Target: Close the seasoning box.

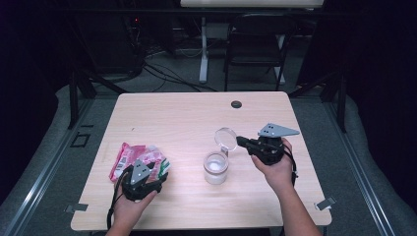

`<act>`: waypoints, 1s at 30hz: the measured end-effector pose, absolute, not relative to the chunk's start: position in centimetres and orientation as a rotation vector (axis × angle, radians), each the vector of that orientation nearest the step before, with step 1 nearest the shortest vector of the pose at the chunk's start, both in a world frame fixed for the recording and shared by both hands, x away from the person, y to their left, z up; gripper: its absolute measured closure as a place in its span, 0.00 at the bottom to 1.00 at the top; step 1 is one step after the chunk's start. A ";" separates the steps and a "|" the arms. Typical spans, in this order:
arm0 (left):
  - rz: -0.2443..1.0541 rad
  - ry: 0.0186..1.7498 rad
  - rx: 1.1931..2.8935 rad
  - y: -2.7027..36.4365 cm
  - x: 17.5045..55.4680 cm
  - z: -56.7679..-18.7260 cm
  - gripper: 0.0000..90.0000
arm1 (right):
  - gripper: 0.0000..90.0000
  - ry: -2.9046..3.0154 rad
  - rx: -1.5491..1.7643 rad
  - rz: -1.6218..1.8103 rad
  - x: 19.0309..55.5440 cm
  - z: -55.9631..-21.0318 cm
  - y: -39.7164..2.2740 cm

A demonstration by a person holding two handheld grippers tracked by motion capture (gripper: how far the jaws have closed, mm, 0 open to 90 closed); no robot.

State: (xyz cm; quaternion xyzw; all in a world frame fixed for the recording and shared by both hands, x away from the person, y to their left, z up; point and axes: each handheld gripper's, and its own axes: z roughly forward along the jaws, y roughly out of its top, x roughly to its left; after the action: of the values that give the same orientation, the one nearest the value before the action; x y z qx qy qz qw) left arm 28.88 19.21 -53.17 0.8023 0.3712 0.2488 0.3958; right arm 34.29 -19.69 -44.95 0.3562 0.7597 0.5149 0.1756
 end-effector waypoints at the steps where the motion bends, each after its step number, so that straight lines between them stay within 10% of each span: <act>1: 0.631 0.941 2.034 19.2 28.9 -53.2 0.45 | 1.00 2.152 1.009 1.458 34.3 -44.9 -19.7; 30: 0.578 0.868 2.080 17.5 28.7 -53.1 0.50 | 1.00 2.135 1.132 1.391 36.0 -47.9 -20.2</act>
State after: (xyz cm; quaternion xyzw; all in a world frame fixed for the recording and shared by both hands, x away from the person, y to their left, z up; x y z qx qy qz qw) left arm 28.72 17.48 -53.15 0.8208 0.3425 0.2279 0.3963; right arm 35.96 -20.17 -47.89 0.3997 0.7538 0.4910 0.1756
